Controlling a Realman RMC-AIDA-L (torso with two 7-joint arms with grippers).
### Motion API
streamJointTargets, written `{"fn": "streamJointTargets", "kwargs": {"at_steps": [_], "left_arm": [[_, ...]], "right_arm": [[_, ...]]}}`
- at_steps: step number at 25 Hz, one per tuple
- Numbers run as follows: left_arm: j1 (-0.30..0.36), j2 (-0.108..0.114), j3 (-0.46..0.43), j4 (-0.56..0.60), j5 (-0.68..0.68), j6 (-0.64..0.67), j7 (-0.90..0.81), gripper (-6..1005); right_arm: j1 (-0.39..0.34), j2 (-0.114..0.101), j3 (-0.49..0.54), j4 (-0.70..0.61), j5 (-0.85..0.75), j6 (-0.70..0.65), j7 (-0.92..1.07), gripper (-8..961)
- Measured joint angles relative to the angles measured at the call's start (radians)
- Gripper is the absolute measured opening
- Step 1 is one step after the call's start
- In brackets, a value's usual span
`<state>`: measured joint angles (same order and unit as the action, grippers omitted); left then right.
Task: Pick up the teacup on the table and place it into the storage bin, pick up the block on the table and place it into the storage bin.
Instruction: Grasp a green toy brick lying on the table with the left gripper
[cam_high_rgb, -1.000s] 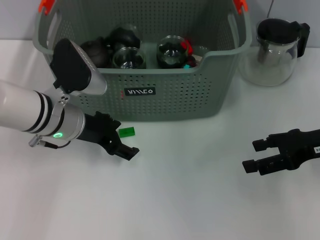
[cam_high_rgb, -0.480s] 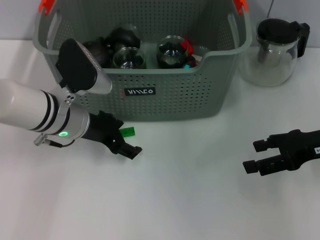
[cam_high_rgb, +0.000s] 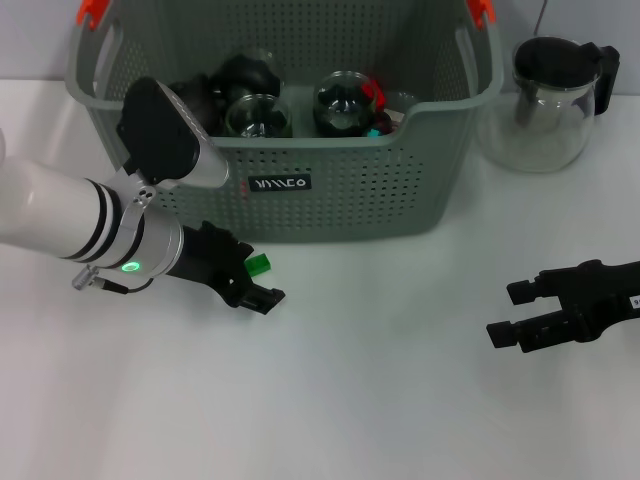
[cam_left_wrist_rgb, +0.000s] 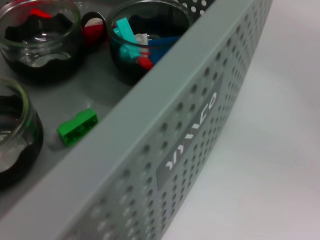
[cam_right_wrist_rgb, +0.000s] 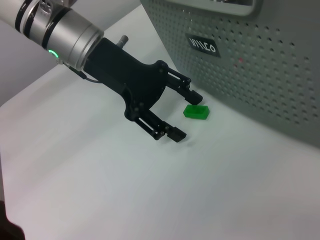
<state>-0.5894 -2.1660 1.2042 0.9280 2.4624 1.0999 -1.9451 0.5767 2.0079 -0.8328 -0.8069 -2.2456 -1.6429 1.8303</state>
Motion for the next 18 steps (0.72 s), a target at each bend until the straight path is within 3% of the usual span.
{"fn": "streamJointTargets", "kwargs": {"at_steps": [9,18], "left_arm": [[-0.004,0.0,-0.005,0.0,0.018,-0.023,-0.016,742],[-0.013,0.0,-0.001,-0.021,0.027,-0.041,-0.027,399]], "right_arm": [[0.0,0.0,-0.002,0.0,0.0,0.0,0.003,932],[0.003,0.001,-0.003,0.0,0.0,0.0,0.003,932]]}}
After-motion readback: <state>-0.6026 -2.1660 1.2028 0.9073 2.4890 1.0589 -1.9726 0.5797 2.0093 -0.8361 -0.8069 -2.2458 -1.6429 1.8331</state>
